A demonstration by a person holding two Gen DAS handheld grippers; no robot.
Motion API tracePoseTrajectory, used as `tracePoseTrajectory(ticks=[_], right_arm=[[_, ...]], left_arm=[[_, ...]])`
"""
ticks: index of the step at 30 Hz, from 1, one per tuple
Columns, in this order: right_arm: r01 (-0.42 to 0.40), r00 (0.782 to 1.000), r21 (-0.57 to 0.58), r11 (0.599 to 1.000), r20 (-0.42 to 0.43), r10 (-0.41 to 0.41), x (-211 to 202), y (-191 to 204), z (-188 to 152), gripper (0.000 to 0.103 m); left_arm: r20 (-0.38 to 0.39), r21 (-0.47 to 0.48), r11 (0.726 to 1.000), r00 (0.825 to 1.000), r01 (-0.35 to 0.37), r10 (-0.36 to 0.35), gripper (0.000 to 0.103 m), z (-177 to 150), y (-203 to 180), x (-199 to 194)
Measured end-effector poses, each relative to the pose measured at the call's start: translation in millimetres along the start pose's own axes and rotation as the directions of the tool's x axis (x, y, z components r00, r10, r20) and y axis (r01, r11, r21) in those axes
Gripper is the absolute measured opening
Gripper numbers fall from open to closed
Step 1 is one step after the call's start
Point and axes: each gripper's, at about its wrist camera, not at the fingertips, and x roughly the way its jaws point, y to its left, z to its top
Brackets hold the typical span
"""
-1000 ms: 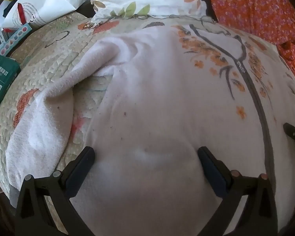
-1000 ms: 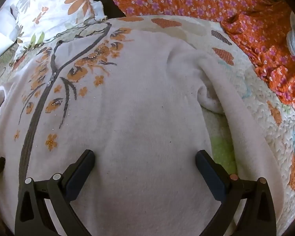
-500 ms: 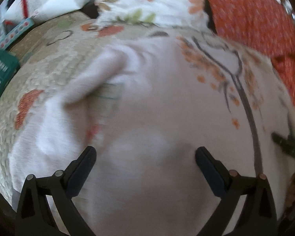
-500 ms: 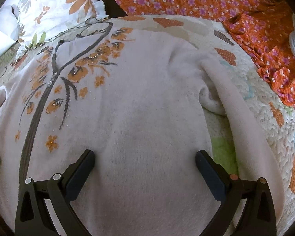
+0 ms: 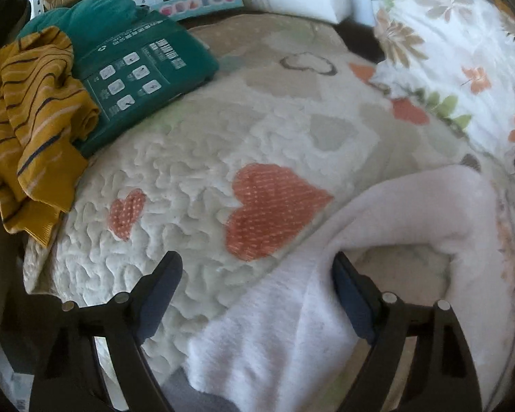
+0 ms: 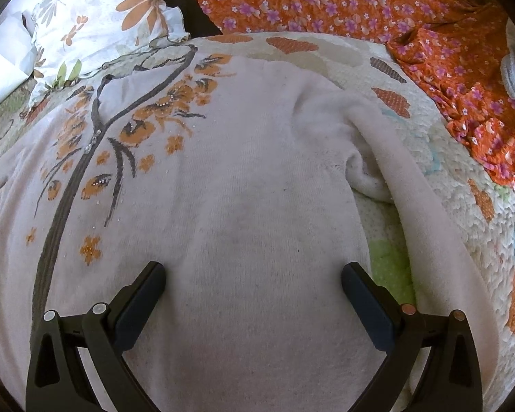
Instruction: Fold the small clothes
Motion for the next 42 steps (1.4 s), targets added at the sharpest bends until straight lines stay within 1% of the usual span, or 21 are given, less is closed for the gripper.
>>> tracePoseTrajectory(ticks=[1,5,6,8,11,15,19,20,23,25,28,29,30,31,32,34,37,38,40,41,42], right_arm=[[0.0,1.0,-0.005,1.0,-0.012,0.0,0,0,1,0.103],[-0.023,0.999,-0.003,1.0,-0.048,0.023,-5,-3,7,0.102],[-0.036,0.998,0.014,0.999,-0.042,0.037,-11,-6,8,0.096],[-0.084,0.996,0.076,0.994,-0.009,0.085,-29,-22,9,0.092],[-0.108,0.993,0.173,0.979,0.054,0.1,-64,-63,4,0.092],[-0.05,0.996,0.254,0.966,0.084,0.03,-108,-127,-12,0.092],[0.023,0.999,0.293,0.956,0.027,-0.032,-139,-175,-51,0.092],[0.039,0.999,0.3,0.953,-0.012,-0.037,-142,-183,-63,0.092],[0.066,0.995,0.297,0.953,-0.085,-0.042,-139,-190,-87,0.092],[0.054,0.993,0.311,0.949,-0.119,-0.017,-130,-187,-97,0.091],[0.017,0.991,0.303,0.953,-0.13,0.024,-116,-176,-109,0.078],[0.025,0.989,0.274,0.962,-0.147,0.016,-109,-168,-109,0.061],[0.051,0.984,0.237,0.97,-0.175,-0.009,-103,-164,-107,0.027],[0.07,0.983,0.223,0.972,-0.181,-0.029,-103,-165,-105,0.016],[0.052,0.986,0.245,0.968,-0.169,-0.01,-106,-171,-100,0.01],[0.064,0.991,0.297,0.953,-0.132,-0.026,-118,-193,-87,0.008],[0.148,0.988,0.37,0.917,-0.09,-0.123,-133,-240,-62,0.008],[0.193,0.981,0.41,0.891,-0.096,-0.169,-133,-261,-54,0.008],[0.286,0.958,0.464,0.838,-0.131,-0.255,-131,-296,-47,0.014],[0.321,0.947,0.493,0.809,-0.155,-0.281,-130,-310,-46,0.025],[0.332,0.943,0.535,0.777,-0.163,-0.29,-134,-323,-48,0.028]], left_arm=[[-0.005,0.021,1.0,1.0,0.014,-0.014,0.087,-2,-12,-5],[0.033,0.117,0.981,0.987,0.156,-0.16,0.087,-8,-52,-31],[0.04,0.144,0.972,0.981,0.185,-0.192,0.087,-13,-62,-38],[0.044,0.191,0.958,0.973,0.214,-0.226,0.087,-23,-77,-49],[0.017,0.224,0.938,0.962,0.264,-0.274,0.087,-34,-94,-60],[-0.021,0.241,0.915,0.944,0.324,-0.328,0.087,-40,-104,-64],[-0.066,0.248,0.889,0.922,0.385,-0.381,0.087,-50,-112,-66],[-0.073,0.249,0.885,0.918,0.394,-0.389,0.087,-52,-113,-66],[-0.098,0.253,0.872,0.908,0.419,-0.407,0.087,-57,-120,-68],[-0.097,0.269,0.869,0.91,0.415,-0.404,0.087,-61,-125,-70],[-0.092,0.295,0.871,0.919,0.393,-0.384,0.087,-69,-130,-72],[-0.097,0.296,0.871,0.919,0.392,-0.381,0.087,-69,-130,-71],[-0.103,0.295,0.871,0.919,0.393,-0.38,0.087,-70,-130,-71],[-0.108,0.293,0.871,0.919,0.394,-0.38,0.087,-70,-130,-70],[-0.111,0.289,0.871,0.917,0.398,-0.382,0.087,-71,-130,-70],[-0.114,0.285,0.869,0.915,0.404,-0.388,0.087,-71,-130,-69],[-0.123,0.276,0.866,0.909,0.416,-0.397,0.087,-71,-132,-68],[-0.129,0.271,0.866,0.908,0.419,-0.399,0.087,-71,-132,-67],[-0.139,0.261,0.865,0.903,0.429,-0.406,0.087,-71,-131,-66],[-0.141,0.258,0.865,0.902,0.431,-0.407,0.087,-71,-132,-67],[-0.141,0.258,0.865,0.902,0.431,-0.408,0.087,-71,-132,-67]])
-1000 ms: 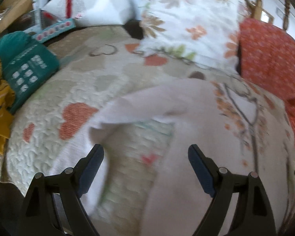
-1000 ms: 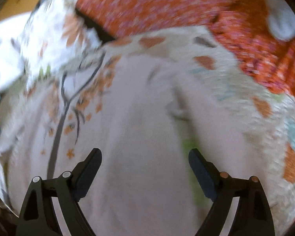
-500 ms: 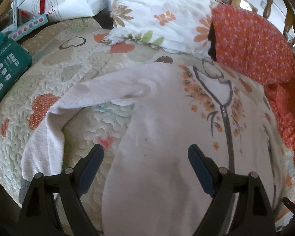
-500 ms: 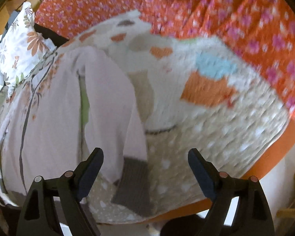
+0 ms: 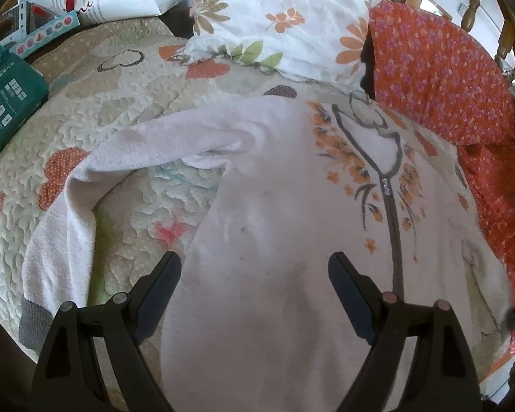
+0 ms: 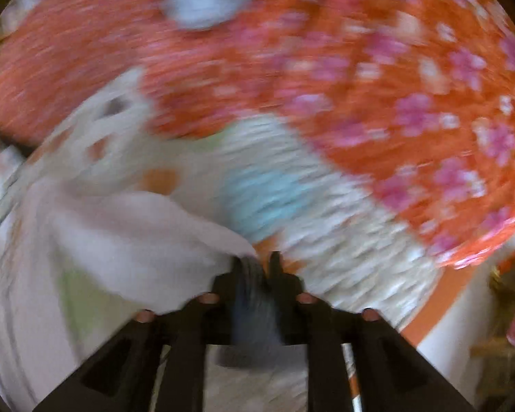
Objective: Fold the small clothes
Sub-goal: 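Grasp the grey sleeve cuff with the right gripper and lift it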
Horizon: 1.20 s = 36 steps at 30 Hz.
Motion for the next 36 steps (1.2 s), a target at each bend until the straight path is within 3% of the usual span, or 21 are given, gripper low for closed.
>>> tracePoseTrajectory(ticks=[2,5,6,10,12,15,20,23,25,28,30,33,36], right_arm=[[-0.053,0.999,0.084,0.995,0.01,0.052,-8,-16,3,0.029],[-0.117,0.993,0.131,0.984,0.008,0.117,-17,-29,-8,0.048],[-0.144,0.989,0.146,0.979,-0.006,0.146,-17,-32,-15,0.049],[-0.325,0.933,0.277,0.904,-0.064,0.355,-14,-41,-48,0.051],[-0.345,0.915,0.32,0.882,-0.095,0.393,-3,-30,-64,0.053],[-0.3,0.928,0.36,0.883,-0.103,0.357,21,-28,-66,0.053],[-0.195,0.979,0.35,0.916,0.008,0.205,34,-20,-34,0.053],[-0.181,0.982,0.313,0.932,0.006,0.189,43,-5,-12,0.005],[-0.203,0.979,0.279,0.939,0.032,0.202,31,6,-3,0.005],[-0.233,0.971,0.149,0.961,0.086,0.222,1,52,13,0.005],[-0.301,0.951,0.068,0.951,0.094,0.294,-20,91,18,0.005],[-0.396,0.913,-0.079,0.915,0.075,0.402,-48,173,18,0.005],[-0.481,0.87,-0.193,0.855,0.014,0.493,-63,253,1,0.005]], left_arm=[[-0.002,0.002,1.0,1.0,-0.001,0.001,0.087,0,1,0],[-0.021,-0.014,1.0,1.0,0.008,-0.009,0.087,1,2,3],[-0.028,-0.021,1.0,0.999,0.015,-0.016,0.087,1,2,3],[-0.038,-0.014,0.999,0.999,0.035,-0.036,0.087,2,-1,4],[-0.035,0.002,0.999,0.999,0.035,-0.034,0.087,1,-4,3],[-0.031,0.004,0.999,0.999,0.032,-0.032,0.087,0,-6,3],[-0.005,-0.024,1.0,1.0,0.01,-0.011,0.087,9,12,-4],[0.009,-0.1,0.995,1.0,0.004,-0.003,0.087,28,39,-16],[0.038,-0.158,0.987,0.999,0.018,-0.012,0.087,44,57,-28],[0.122,-0.207,0.978,0.992,-0.002,0.028,0.088,70,82,-47],[0.163,-0.221,0.975,0.985,-0.025,0.063,0.088,81,93,-53],[0.201,-0.275,0.96,0.973,-0.056,0.114,0.088,85,118,-54],[0.154,-0.329,0.944,0.984,-0.034,0.089,0.088,84,138,-48]])
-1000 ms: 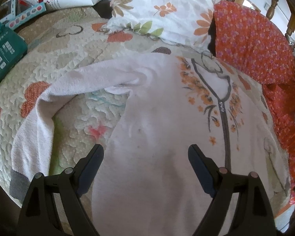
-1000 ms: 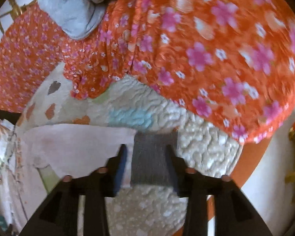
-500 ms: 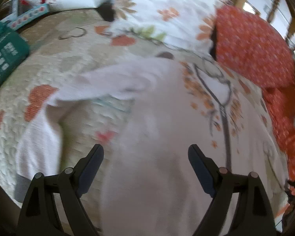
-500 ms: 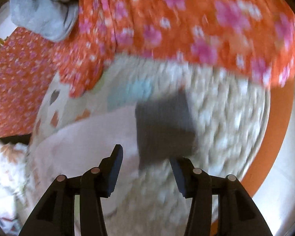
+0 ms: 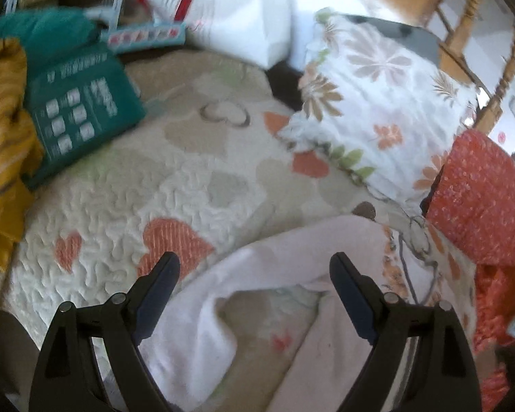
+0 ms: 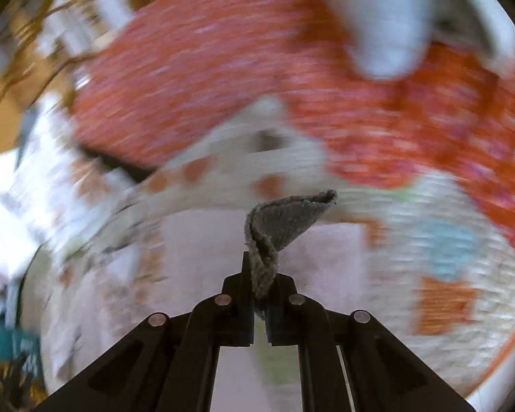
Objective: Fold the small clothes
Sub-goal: 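Grasp the grey sleeve cuff with the right gripper and lift it, then carry the sleeve across the sweater body with the right gripper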
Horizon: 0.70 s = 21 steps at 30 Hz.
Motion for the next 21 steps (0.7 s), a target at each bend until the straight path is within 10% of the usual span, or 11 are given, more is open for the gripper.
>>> tracePoseTrajectory(ticks=[11,21], right_arm=[[-0.225,0.957,-0.321,0.92,-0.249,0.147,143,255,-90,0.005],[-0.243,0.918,-0.385,0.89,-0.388,0.082,222,309,-143,0.008]], left_arm=[[0.011,-0.098,0.995,1.0,0.012,-0.011,0.088,18,40,-5],[0.014,-0.139,0.99,1.0,-0.014,0.016,0.088,29,66,-6]])
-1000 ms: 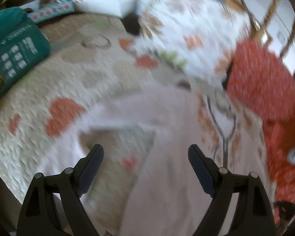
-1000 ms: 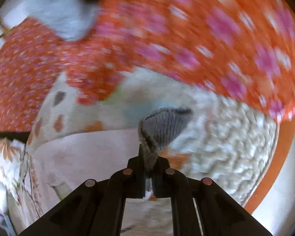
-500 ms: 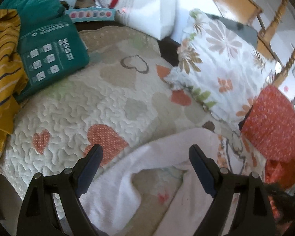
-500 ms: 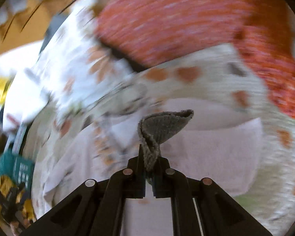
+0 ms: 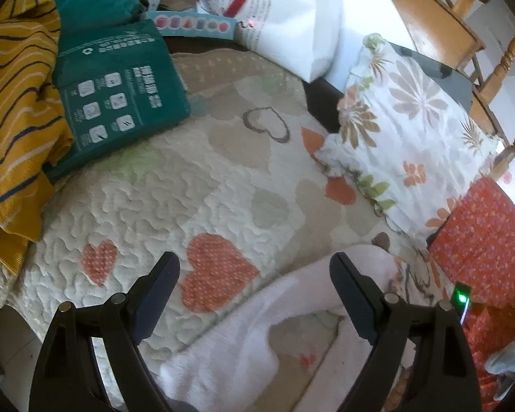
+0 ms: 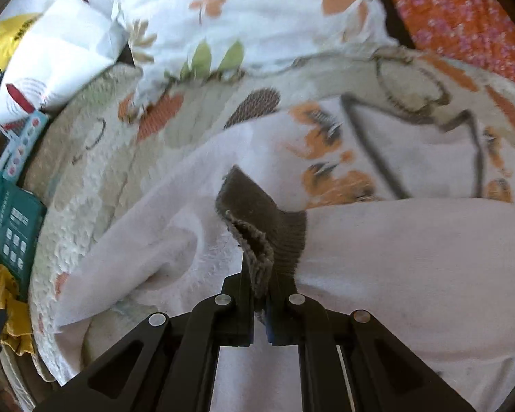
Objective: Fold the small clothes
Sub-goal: 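Carry the sleeve across the sweater body with the right gripper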
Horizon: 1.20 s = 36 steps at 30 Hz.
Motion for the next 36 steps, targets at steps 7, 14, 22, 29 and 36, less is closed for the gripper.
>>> tracePoseTrajectory(ticks=[7,14,22,29,36], right_arm=[[-0.146,0.989,-0.064,0.987,-0.032,0.144,-7,35,2,0.013],[-0.293,0.956,-0.336,0.895,-0.132,0.263,-37,119,-67,0.031],[-0.298,0.953,-0.758,0.58,-0.198,0.23,-60,206,-203,0.05],[-0.086,0.993,-0.953,0.29,-0.056,0.108,-43,227,-282,0.053],[-0.018,0.995,-0.952,0.304,0.012,0.097,-17,252,-286,0.041]], left_arm=[[0.015,-0.11,0.993,0.999,-0.048,0.049,0.088,17,43,-4],[0.095,-0.234,0.959,0.978,-0.161,0.187,0.088,34,98,-28],[0.143,-0.341,0.907,0.941,-0.245,0.308,0.088,41,156,-58],[0.113,-0.362,0.902,0.949,-0.237,0.295,0.088,37,177,-60],[0.101,-0.359,0.908,0.958,-0.215,0.267,0.088,36,171,-53]])
